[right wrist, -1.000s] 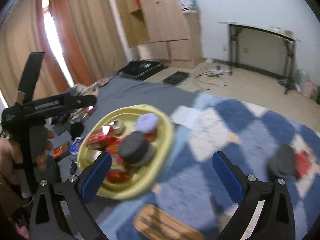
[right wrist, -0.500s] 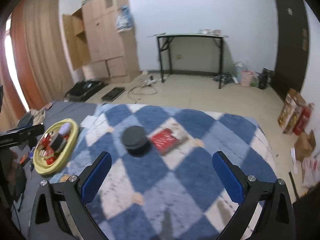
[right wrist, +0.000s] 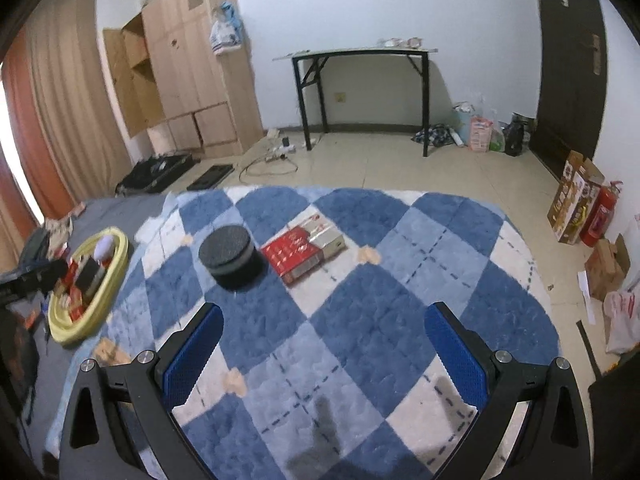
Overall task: Organize rigid objects
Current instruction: 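Move both grippers back from the yellow tray toward the rug, then grasp the last black foam disc with left gripper while right gripper grasps the red-silver box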
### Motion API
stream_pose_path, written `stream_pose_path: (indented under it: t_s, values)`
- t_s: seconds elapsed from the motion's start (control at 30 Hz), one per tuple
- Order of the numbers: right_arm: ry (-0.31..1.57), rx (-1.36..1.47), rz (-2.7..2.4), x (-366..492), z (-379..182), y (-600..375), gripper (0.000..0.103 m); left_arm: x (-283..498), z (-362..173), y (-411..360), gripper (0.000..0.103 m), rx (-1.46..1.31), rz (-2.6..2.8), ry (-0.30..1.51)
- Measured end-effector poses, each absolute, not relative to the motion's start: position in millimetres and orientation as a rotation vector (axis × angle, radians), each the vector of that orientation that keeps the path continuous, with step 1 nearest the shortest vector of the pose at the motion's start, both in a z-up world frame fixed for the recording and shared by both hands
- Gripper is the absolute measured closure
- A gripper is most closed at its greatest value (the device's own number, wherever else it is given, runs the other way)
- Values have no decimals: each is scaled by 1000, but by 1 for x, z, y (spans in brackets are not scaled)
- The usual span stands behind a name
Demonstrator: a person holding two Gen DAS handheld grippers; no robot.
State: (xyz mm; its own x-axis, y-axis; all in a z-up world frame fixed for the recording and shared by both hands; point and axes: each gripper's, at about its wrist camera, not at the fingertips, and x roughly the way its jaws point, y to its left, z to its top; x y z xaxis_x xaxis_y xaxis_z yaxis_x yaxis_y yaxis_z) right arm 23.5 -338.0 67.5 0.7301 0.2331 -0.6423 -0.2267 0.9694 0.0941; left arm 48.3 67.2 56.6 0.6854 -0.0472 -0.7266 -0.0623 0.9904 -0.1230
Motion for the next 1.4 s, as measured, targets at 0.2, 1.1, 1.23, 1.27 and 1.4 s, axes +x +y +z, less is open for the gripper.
stream_pose_path:
  t_s: [0.2, 1.1, 1.23, 1.27, 1.4]
  values:
    - [727, -79, 382, 60, 45, -314, 0, 74, 39, 24, 0, -89, -144, 843]
    - [770, -287, 488, 225, -49, -261, 11, 212, -39, -50, 2, -179, -199, 969]
    - [759, -269, 474, 221, -48, -266, 11, 209, -35, -52, 25, -205, -229, 946]
    - [755, -266, 469, 217, -46, -268, 12, 208, -32, -52, 25, -202, -223, 941]
    - [753, -256, 448, 201, -38, -279, 12, 203, -21, -49, 26, -213, -214, 930]
